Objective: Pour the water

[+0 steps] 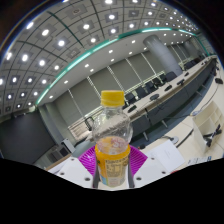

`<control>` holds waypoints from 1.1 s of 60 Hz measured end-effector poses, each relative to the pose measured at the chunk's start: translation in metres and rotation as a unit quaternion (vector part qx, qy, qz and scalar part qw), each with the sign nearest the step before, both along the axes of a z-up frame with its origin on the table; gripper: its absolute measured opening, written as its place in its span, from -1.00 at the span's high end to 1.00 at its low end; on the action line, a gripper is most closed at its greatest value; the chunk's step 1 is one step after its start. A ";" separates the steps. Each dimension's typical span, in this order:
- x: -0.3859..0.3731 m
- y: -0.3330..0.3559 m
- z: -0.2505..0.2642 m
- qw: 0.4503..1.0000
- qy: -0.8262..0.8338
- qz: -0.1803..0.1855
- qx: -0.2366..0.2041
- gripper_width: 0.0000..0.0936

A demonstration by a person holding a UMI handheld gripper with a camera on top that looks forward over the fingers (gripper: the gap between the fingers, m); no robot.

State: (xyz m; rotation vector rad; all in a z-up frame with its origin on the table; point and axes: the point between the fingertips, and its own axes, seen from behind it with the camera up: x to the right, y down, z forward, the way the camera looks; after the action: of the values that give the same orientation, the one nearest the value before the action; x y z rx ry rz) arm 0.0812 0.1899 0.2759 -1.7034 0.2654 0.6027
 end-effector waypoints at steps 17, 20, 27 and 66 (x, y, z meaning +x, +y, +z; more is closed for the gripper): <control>0.099 0.032 -0.107 0.957 -0.290 -0.005 -0.019 0.14; 0.099 0.033 -0.133 0.955 -0.296 0.005 -0.031 0.14; 0.113 0.035 -0.177 0.953 -0.299 0.028 -0.051 0.14; 0.135 -0.030 -0.198 0.954 -0.269 0.022 -0.133 -0.83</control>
State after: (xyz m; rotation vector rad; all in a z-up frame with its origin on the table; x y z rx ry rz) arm 0.2167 0.1600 0.0781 -2.0661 -0.0876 0.1165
